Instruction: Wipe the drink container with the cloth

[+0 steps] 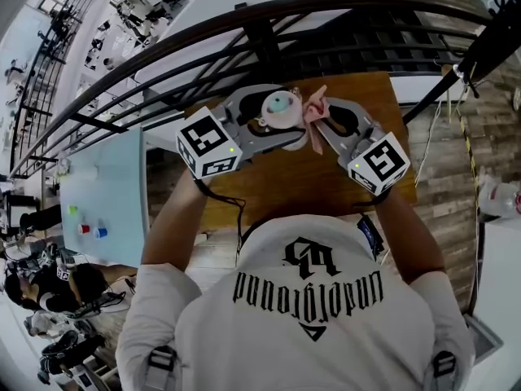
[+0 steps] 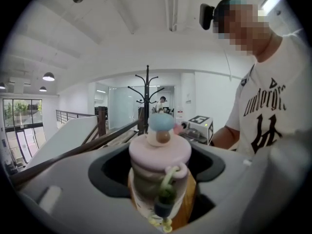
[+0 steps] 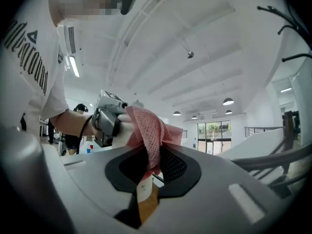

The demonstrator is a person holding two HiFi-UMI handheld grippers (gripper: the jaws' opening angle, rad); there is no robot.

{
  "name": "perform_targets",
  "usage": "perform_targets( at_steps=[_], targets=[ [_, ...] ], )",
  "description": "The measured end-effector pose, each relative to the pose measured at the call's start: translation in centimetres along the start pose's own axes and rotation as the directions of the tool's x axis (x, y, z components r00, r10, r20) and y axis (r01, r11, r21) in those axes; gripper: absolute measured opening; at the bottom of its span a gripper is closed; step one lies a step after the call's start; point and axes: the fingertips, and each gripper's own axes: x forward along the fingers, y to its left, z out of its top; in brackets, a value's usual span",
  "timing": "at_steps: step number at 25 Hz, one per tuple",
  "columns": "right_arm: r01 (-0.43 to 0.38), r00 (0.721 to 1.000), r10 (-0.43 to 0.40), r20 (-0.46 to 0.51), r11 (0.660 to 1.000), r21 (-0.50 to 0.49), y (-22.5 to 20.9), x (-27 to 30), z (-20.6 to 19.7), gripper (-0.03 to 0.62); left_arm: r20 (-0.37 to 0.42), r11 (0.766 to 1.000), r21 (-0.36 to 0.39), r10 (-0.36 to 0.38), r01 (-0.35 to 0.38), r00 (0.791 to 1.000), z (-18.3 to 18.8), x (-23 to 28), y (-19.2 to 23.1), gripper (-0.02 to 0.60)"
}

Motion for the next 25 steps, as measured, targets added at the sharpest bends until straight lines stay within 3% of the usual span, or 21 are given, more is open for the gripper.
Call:
perform_targets(
  at_steps=[6,9,13,20,25],
  targets=[
    [-0.024,0.991,0.033,-0.127,0.997,0.07,1.8,-0.4,-8.6,0.043,0.002,0.998,0.022,-0.063,0.063,0.998,0.2,-0.8,-1.9,0.386],
    [-0.064,0.982,0.079,-0.172,0.994,0.09,3.0,-0.6,-10.9,0.043,0.0,0.995,0.029,-0.095,0.095,0.996,-0.4,-1.0,-2.9,0.387],
    [-0.088,0.984,0.101,-0.149,0.992,0.091,3.0,-0.5,-9.1,0.043,0.01,0.99,0.048,-0.134,0.133,0.991,-0.5,-1.2,-4.0,0.387],
    [-0.145,0.989,0.147,-0.031,0.987,0.067,2.4,1.2,0.1,0.043,0.033,0.98,0.094,-0.178,0.174,0.983,0.0,-1.4,-5.5,0.387],
    [-0.179,0.981,0.186,-0.051,0.977,0.116,2.7,1.3,-1.2,0.043,0.039,0.98,0.038,-0.197,0.195,0.98,1.6,-1.4,-6.9,0.386]
  ],
)
